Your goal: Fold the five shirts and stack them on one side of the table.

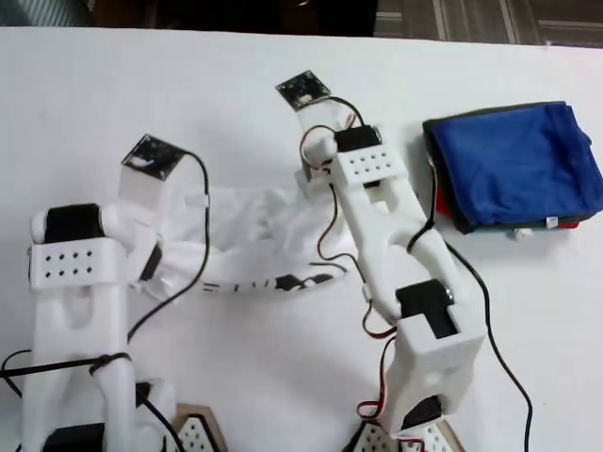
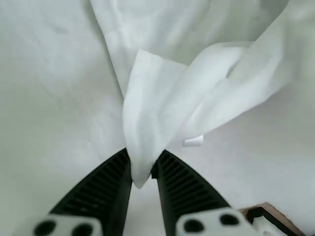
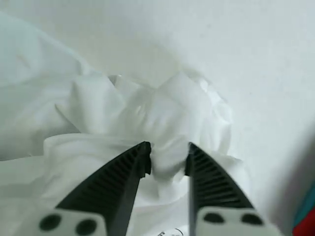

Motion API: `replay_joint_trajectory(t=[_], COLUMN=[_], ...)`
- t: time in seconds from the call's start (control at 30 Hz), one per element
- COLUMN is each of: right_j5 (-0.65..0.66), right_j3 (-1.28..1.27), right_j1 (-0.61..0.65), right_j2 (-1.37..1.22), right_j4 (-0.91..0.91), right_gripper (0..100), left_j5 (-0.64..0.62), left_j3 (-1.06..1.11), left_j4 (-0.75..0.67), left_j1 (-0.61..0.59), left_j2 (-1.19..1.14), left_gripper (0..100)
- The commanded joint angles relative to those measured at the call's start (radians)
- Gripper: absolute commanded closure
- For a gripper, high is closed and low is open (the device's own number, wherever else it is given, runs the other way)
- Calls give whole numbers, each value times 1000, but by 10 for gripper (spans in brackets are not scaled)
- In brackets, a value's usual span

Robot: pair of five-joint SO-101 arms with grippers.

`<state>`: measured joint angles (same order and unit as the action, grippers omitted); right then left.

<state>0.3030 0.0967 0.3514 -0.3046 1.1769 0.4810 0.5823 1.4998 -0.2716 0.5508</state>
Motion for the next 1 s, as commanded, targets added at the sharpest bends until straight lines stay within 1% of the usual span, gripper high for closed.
replay_joint_trajectory(t=[0.0, 0.03, 0.17, 0.3, 0.43, 0.53, 0.6, 0.73, 0.8, 0.9, 0.97], right_j5=[0, 0, 0, 0, 0, 0, 0, 0, 0, 0, 0], right_j3=[46, 52, 106, 146, 143, 120, 71, -71, -112, -121, -120], right_j1=[-13, -13, -13, -7, -13, -10, -5, -7, -7, -7, -7], right_j2=[15, 15, 56, 170, 297, 331, 326, 274, 234, 185, 170], right_j4=[4, 7, 56, 122, 171, 196, 186, 70, 27, 10, 8], right_gripper=[966, 984, 980, 980, 980, 980, 980, 973, 936, 865, 851], left_j5=[2, 2, 2, 0, -6, -6, -6, -6, -6, -6, -6], left_j3=[-8, -8, -4, -10, -77, -128, -134, -131, -131, -131, -131], left_j4=[-12, -12, -12, -11, 17, 54, 57, 58, 58, 58, 58], left_j1=[2, 2, 2, 2, 3, 6, 6, 6, 6, 2, 2], left_j2=[20, 20, 20, 26, 28, 26, 26, 20, 20, 20, 20], left_gripper=[973, 973, 973, 973, 973, 973, 973, 973, 973, 973, 973])
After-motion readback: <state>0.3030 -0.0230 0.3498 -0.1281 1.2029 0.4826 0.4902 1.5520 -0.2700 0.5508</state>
